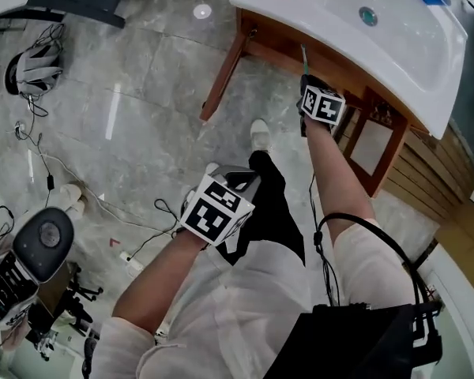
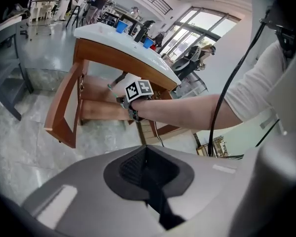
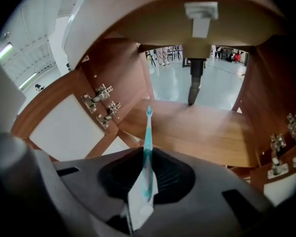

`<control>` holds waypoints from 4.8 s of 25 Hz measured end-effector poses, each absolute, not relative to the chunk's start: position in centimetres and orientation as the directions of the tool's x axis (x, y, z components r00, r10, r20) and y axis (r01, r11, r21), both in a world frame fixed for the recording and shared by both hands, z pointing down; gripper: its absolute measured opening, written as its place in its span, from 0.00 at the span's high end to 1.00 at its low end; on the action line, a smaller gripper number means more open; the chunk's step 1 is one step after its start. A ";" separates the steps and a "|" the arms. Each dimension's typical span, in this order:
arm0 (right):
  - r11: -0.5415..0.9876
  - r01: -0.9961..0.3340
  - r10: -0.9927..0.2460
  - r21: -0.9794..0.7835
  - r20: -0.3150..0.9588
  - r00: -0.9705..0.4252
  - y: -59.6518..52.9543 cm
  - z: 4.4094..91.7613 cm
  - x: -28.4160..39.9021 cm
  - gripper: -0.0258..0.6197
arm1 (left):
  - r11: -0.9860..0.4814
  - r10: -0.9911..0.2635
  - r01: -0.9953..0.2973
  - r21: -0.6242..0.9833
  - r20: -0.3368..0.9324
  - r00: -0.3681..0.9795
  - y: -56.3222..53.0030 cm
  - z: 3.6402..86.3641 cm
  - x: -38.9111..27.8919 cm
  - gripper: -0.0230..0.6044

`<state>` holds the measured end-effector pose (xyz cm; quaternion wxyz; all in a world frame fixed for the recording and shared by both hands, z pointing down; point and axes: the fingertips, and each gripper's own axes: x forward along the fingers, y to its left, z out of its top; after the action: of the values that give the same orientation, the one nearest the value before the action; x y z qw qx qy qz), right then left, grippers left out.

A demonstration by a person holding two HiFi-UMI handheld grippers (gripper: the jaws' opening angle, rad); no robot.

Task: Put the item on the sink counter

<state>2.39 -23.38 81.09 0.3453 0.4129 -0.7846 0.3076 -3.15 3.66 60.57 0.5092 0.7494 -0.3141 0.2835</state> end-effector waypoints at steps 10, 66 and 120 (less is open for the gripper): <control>0.461 -0.871 -0.469 -0.169 0.787 -0.401 -29.7 88.0 -0.9 0.87 | -0.294 -0.219 -0.751 0.591 0.724 0.655 -0.3 65.4 -3.9 0.95; 0.631 -0.738 -0.412 -0.238 0.704 -0.579 -0.8 49.0 5.0 0.94 | -0.505 -0.286 -0.683 0.527 0.645 0.709 12.1 43.0 -6.1 0.95; 0.938 -0.214 -0.340 0.271 0.835 -0.433 -55.8 50.1 15.1 0.92 | -0.196 -0.398 -0.820 0.537 0.721 0.567 -11.1 44.2 3.5 0.95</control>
<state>15.13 -55.75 50.13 0.5063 0.1641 -0.8443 -0.0619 3.51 -11.14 44.20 0.4832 0.7418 -0.4105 0.2185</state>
